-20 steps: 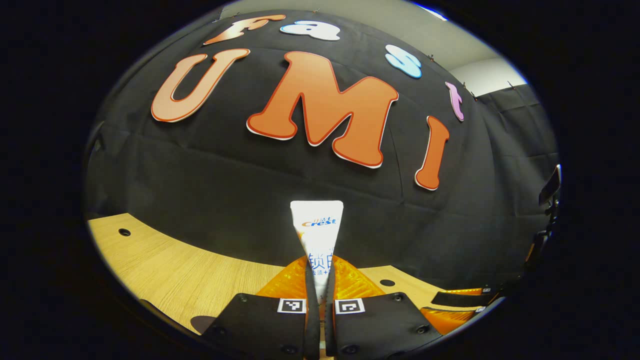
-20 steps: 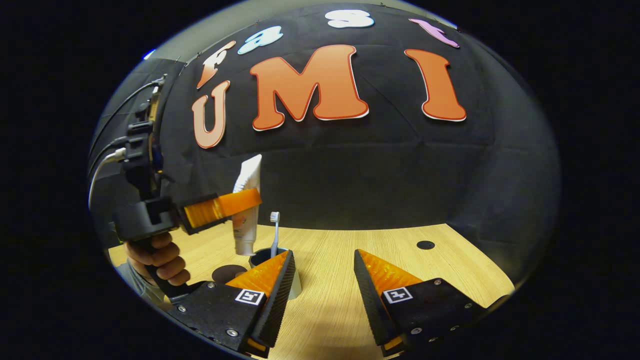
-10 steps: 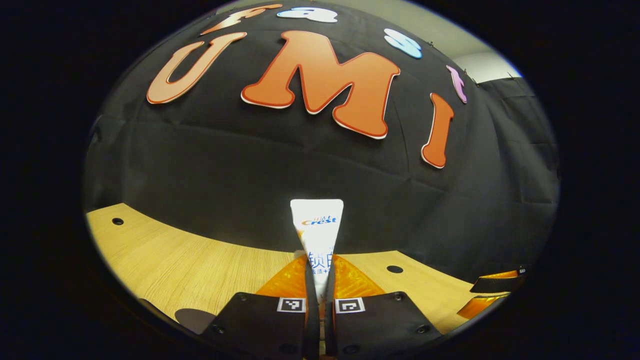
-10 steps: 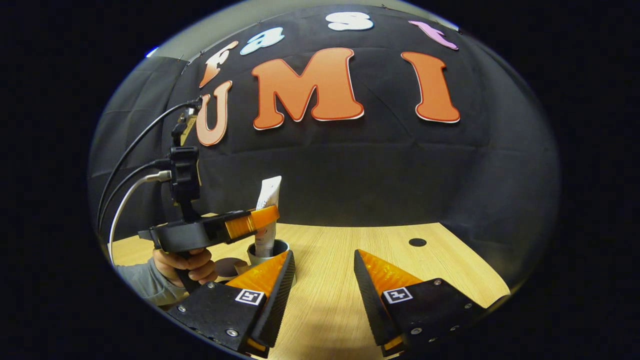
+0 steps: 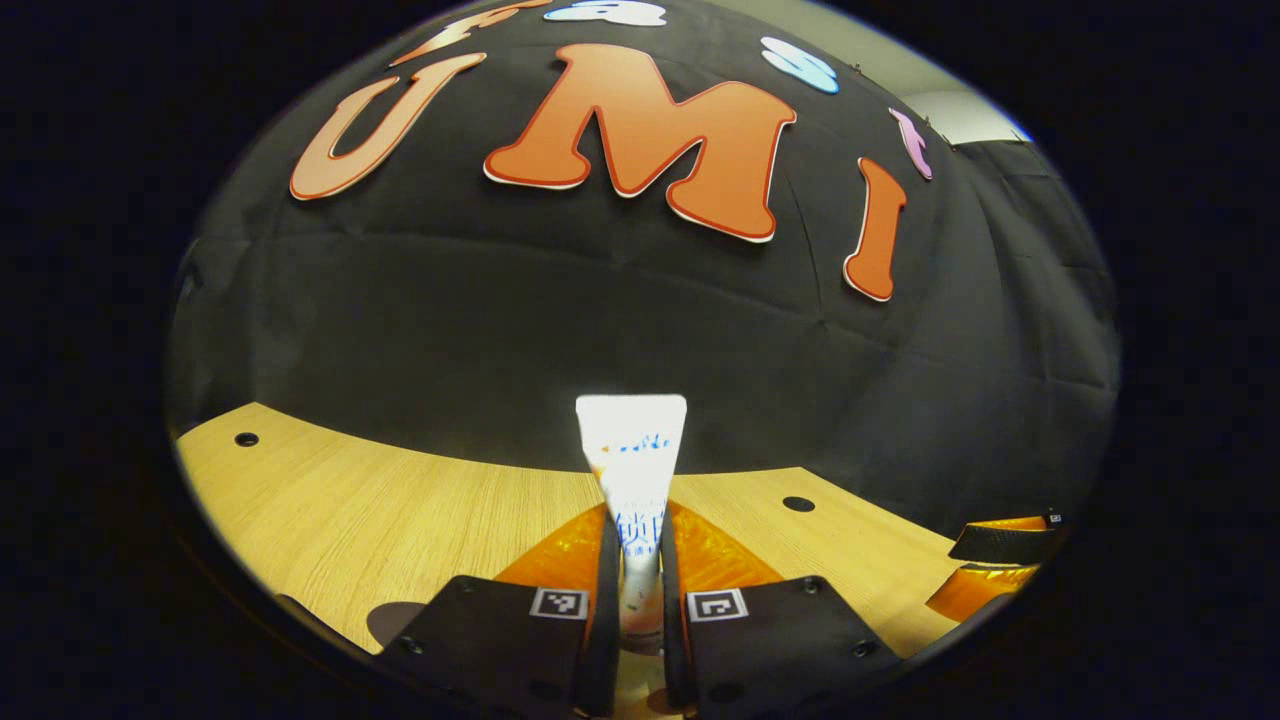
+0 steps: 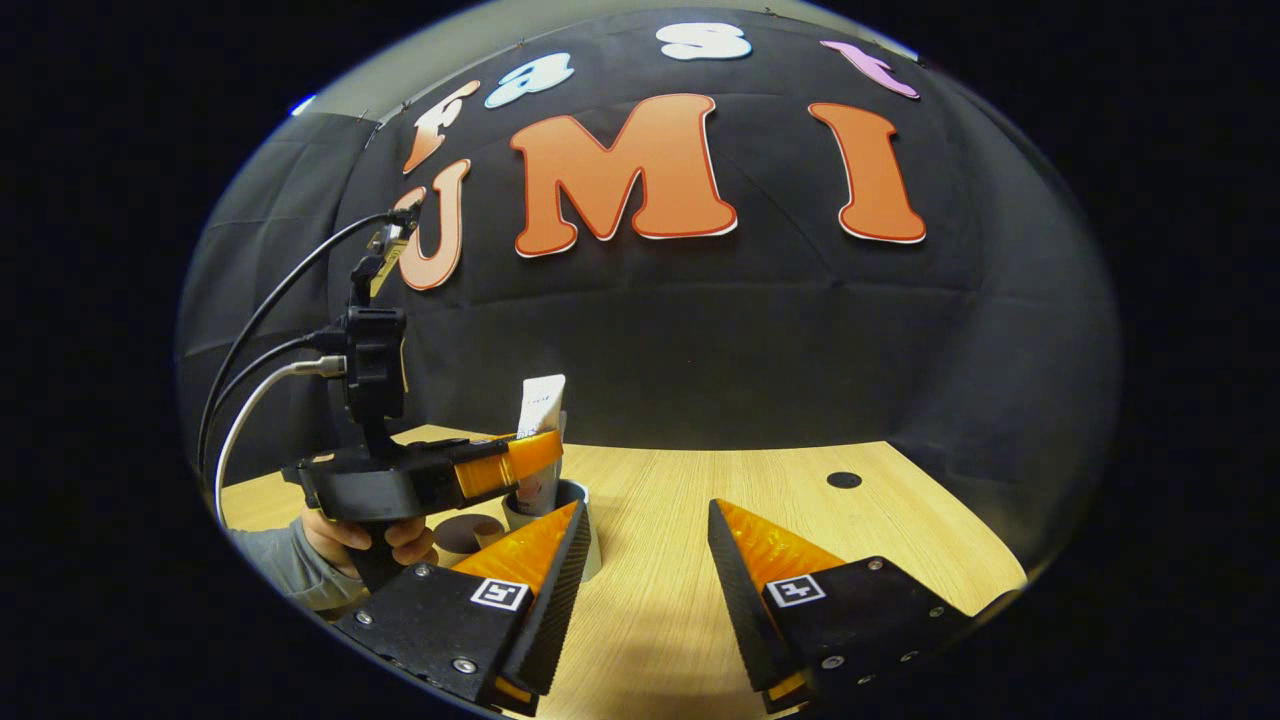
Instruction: Put the toothbrush and toothpaste on the desktop into the cup, then pick up the cup and place it on the coaster on the desktop.
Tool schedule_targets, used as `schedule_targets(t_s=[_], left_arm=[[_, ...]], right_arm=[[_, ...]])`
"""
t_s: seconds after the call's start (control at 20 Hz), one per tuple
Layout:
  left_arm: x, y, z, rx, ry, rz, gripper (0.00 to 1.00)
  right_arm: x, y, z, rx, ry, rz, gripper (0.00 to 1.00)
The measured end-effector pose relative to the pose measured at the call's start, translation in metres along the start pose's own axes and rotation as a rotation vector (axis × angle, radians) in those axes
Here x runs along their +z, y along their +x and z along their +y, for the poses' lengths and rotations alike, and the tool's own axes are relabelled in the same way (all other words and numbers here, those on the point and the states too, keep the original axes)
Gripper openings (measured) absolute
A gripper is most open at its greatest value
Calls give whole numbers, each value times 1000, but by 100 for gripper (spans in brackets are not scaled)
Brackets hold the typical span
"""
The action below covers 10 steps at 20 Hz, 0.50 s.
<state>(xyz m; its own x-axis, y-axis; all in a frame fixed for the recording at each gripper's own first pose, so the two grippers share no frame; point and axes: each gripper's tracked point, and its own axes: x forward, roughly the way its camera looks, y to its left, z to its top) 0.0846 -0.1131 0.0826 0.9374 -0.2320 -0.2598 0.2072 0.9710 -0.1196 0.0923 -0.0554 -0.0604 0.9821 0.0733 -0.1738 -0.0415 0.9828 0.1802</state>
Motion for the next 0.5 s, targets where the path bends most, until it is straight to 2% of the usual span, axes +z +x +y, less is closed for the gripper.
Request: schedule_targets(t_s=[0.1, 0.15, 0.25, 0.4, 0.45, 0.5], left_arm=[[3, -11, -6, -33, 37, 15, 24], [6, -16, -9, -42, 59, 10, 34], [13, -28, -13, -71, 77, -2, 41], [18, -50, -14, -92, 97, 3, 56], [22, -57, -10, -86, 96, -2, 81], [26, -63, -5, -75, 94, -11, 91]], right_arm=[[0, -1, 5, 5, 0, 3, 72], [2, -1, 9, 9, 3, 2, 72], [0, -3, 15, 14, 5, 10, 74], [-2, -3, 23, 14, -8, 30, 76], [-2, -3, 25, 13, -14, 35, 77], [-2, -3, 29, 13, -18, 41, 77]])
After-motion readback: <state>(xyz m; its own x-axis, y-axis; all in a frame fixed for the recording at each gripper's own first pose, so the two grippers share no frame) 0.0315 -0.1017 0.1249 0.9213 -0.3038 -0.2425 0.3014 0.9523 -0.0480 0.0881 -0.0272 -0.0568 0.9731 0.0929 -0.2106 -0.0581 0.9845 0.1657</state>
